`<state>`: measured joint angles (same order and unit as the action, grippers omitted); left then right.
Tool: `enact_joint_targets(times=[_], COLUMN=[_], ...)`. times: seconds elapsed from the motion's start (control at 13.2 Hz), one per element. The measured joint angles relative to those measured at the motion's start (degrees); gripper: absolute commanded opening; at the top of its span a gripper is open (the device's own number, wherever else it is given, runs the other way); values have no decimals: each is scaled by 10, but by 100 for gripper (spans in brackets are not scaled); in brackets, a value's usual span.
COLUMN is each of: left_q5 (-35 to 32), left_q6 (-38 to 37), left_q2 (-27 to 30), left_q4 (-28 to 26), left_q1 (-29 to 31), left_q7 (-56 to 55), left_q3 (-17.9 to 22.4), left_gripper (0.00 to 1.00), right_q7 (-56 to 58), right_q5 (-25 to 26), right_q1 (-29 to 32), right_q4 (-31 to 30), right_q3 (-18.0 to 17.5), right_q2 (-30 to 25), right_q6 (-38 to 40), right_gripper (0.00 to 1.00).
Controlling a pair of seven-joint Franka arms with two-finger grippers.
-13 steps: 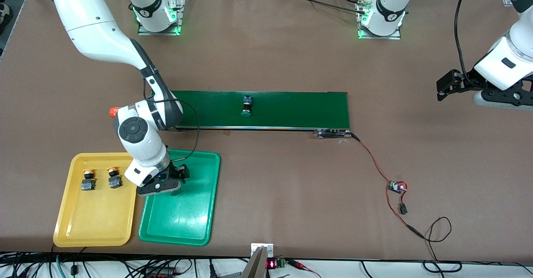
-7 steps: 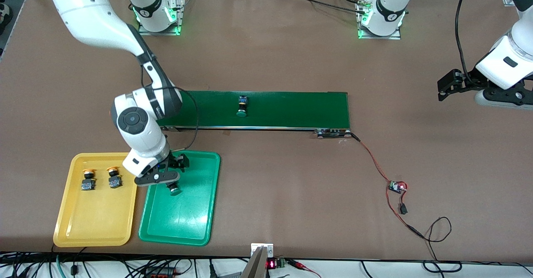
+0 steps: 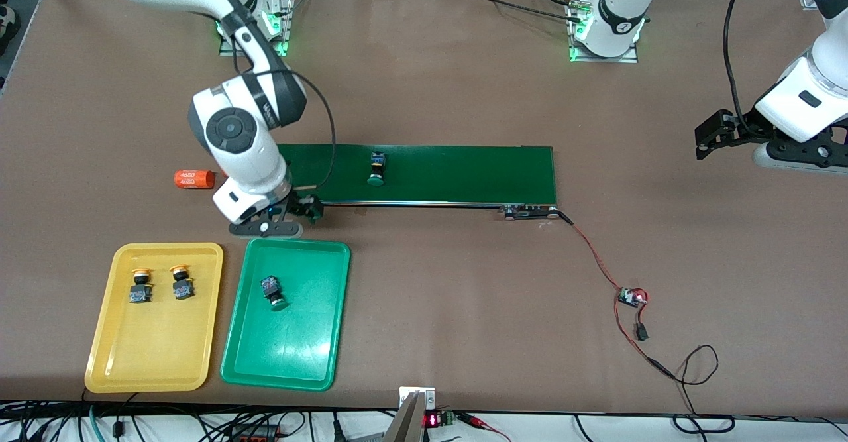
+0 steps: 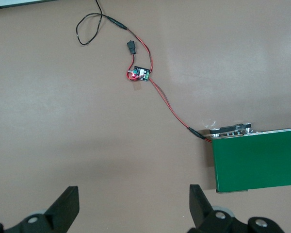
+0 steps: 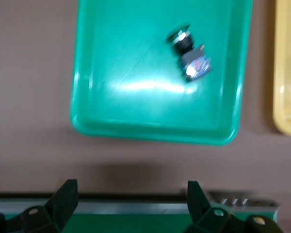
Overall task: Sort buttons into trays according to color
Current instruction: 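Move the right gripper back to the second green button on the conveyor, then grasp the second green button with the right gripper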
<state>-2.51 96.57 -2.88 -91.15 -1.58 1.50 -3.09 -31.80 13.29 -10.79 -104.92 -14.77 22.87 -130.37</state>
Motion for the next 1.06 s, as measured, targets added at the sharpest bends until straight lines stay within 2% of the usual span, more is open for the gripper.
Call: enact_joint_targets(times=[0.3,0.61,1.06], left_q5=[0,0,0], left_q6=[-1,-1,-2], left_q2=[0,0,0], left_q4=[0,0,0], left_q1=[0,1,2], left_q7=[0,0,0], left_q3=[0,2,2], left_gripper=[100,100,100], right_q7=[-38,-94,-125], right_q5=[-8,-8,-8], right_q1=[0,-2,-7], right_q4=[-54,-82,-143], right_q3=[-35,-80,-93], right_q2=[-40,-47,-47], right_q6=[6,1,-71], right_gripper=[100,100,100])
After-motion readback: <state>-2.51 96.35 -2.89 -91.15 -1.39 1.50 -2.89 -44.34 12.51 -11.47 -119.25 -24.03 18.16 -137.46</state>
